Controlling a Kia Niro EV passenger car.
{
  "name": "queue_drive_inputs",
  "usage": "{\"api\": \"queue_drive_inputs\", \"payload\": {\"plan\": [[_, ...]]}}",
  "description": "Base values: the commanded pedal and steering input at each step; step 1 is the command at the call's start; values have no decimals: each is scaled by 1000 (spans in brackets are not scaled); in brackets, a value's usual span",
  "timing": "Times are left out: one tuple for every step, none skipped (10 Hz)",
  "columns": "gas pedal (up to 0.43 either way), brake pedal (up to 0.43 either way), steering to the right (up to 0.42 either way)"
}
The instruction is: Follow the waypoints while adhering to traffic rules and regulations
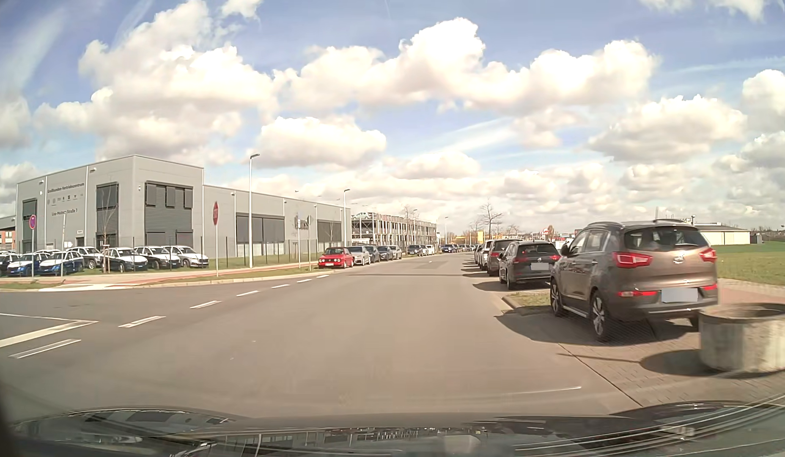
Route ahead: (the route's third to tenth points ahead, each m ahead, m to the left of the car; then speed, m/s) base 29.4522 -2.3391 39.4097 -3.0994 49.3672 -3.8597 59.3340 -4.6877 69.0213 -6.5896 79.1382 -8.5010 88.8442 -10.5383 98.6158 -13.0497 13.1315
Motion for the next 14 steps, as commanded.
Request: {"api": "queue_drive_inputs", "payload": {"plan": [[0,0,14],[0,0,14],[0,0,14],[0,0,14],[0,0,14],[0,0,14],[0,0,14],[0,0,14],[0,0,14],[0,0,14],[0,0,13],[0,0,13],[0,0,12],[0,0,12]]}}
